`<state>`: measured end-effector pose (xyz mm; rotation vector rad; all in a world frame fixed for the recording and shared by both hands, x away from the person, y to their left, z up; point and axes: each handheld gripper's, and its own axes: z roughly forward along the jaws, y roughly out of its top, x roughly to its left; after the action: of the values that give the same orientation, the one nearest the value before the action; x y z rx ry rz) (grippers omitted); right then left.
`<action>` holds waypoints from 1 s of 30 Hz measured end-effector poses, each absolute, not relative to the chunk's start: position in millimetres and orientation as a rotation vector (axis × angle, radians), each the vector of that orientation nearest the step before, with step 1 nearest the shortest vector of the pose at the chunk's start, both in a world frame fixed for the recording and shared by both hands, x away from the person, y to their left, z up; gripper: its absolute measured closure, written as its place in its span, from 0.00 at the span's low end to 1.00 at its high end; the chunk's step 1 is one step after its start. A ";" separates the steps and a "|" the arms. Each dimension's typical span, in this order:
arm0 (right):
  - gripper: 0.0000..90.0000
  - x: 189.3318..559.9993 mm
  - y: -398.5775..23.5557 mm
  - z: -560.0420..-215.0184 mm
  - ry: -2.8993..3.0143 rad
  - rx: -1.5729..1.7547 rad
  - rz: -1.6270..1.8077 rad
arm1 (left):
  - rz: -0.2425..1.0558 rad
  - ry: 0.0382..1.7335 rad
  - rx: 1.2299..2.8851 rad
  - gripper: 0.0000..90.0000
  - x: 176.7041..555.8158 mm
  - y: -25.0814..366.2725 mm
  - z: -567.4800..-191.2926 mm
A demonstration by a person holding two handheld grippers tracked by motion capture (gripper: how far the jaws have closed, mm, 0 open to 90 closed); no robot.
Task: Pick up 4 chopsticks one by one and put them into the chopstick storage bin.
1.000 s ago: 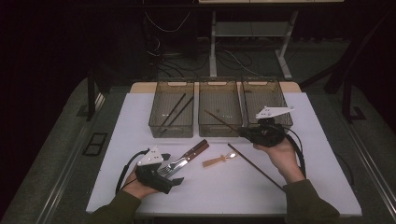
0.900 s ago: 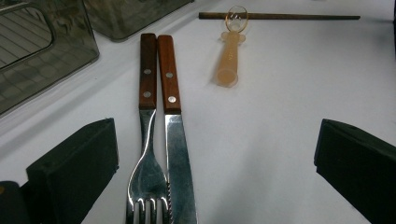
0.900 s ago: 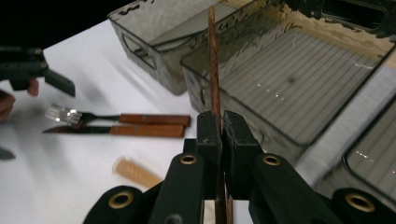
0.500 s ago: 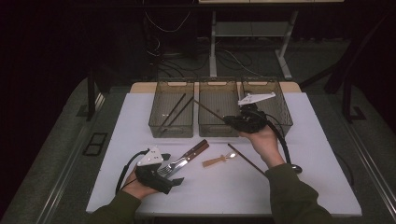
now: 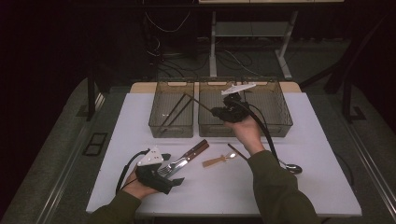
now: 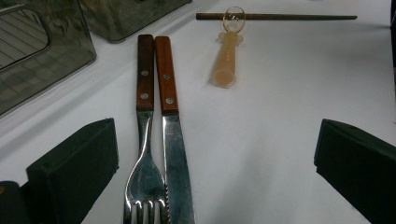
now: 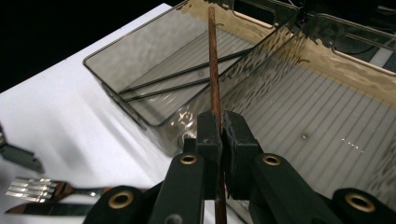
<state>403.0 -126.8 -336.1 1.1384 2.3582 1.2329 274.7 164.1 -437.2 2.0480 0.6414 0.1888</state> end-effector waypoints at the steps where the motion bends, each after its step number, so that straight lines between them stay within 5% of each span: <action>1: 0.96 405.3 -123.9 -335.9 2.360 1.138 1.225 | 0.189 0.641 2.047 0.00 274.7 164.2 -437.0; 30: 0.95 467.4 -27.1 -356.6 2.387 1.177 1.112 | 0.177 0.623 2.048 0.00 275.4 163.3 -437.5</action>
<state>467.4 -27.1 -356.6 1.1767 2.3868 1.1117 275.4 163.3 -437.5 2.0480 0.6225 0.1774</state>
